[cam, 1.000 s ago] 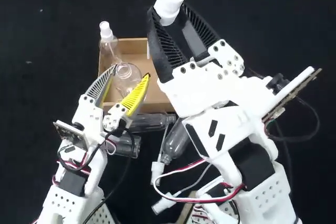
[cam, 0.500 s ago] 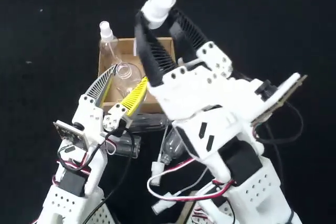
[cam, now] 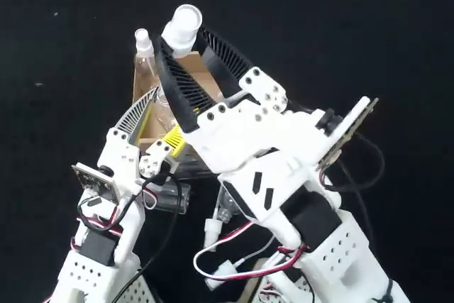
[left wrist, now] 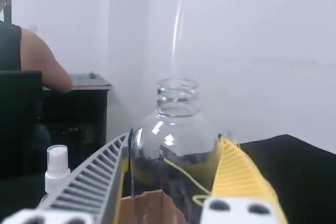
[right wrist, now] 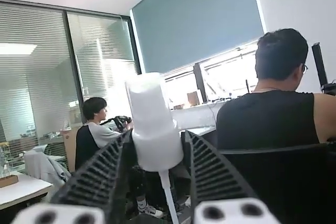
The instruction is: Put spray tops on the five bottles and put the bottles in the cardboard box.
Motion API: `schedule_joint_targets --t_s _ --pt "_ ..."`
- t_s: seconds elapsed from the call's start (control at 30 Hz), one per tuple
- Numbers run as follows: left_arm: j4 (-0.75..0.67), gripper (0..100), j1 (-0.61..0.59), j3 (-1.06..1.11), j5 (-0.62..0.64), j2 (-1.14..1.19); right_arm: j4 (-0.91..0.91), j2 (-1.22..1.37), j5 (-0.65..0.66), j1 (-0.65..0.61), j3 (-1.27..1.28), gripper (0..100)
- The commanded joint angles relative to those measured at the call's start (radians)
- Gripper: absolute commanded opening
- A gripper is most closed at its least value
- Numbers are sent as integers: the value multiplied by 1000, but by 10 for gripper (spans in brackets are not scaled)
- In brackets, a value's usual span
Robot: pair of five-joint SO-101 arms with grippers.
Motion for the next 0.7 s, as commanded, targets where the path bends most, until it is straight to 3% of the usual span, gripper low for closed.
schedule_joint_targets --t_s 0.0,0.2,0.5,0.67 --pt "-17 30 13 22 9 5 -12 -13 0 0 27 64" --pt "-17 30 12 22 9 5 64 -19 -2 34 39 64" --pt "-17 30 16 22 9 5 316 -94 6 29 -44 69" --pt "-17 30 12 22 9 5 351 -64 114 -23 -73 126"
